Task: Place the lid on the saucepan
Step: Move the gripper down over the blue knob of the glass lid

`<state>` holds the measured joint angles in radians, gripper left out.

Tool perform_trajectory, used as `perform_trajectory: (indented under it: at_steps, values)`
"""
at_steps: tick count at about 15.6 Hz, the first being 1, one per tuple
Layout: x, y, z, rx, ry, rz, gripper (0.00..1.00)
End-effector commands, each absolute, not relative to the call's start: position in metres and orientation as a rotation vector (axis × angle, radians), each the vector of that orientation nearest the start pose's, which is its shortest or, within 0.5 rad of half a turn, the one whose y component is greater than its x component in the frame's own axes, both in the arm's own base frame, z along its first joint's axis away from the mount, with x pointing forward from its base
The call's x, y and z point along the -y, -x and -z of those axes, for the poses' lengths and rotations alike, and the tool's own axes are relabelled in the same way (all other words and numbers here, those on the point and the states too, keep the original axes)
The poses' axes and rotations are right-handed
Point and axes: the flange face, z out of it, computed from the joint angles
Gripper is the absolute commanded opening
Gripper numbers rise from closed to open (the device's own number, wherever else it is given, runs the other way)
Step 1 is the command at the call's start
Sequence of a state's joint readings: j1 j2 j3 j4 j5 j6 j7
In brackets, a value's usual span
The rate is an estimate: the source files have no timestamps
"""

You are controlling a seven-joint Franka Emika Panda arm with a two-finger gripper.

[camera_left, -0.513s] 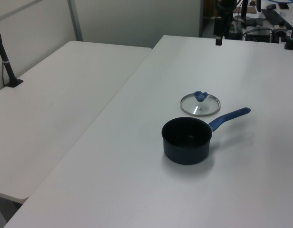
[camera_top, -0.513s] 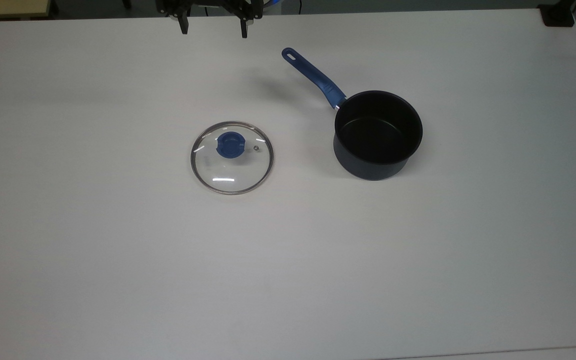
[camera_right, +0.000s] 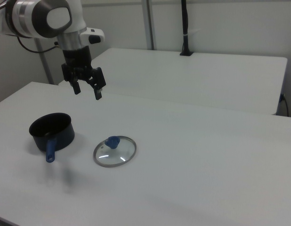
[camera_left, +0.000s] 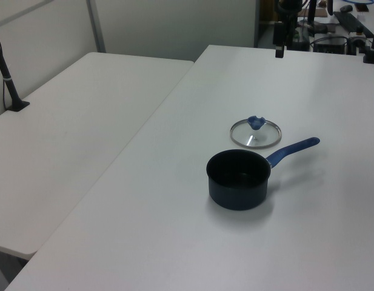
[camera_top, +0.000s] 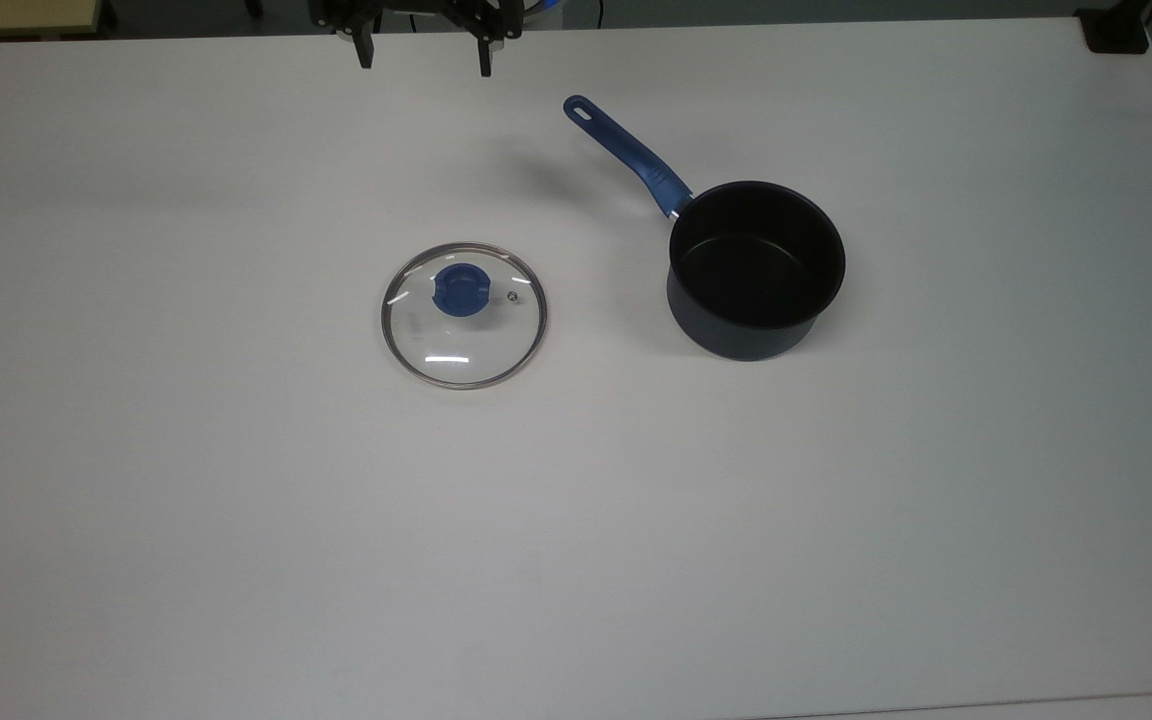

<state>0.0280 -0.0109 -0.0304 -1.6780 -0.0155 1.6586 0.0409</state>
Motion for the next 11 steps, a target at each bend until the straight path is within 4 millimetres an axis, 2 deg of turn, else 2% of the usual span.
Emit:
perform_trajectory:
  at_steps: [1,8,11]
  values:
    - [0.014,-0.557,-0.589,-0.029,3.173,0.0,1.0]
    - [0.022,-0.568,-0.566,-0.006,3.173,-0.055,1.0]
    - [0.021,-0.584,-0.559,0.006,3.182,0.057,1.0]
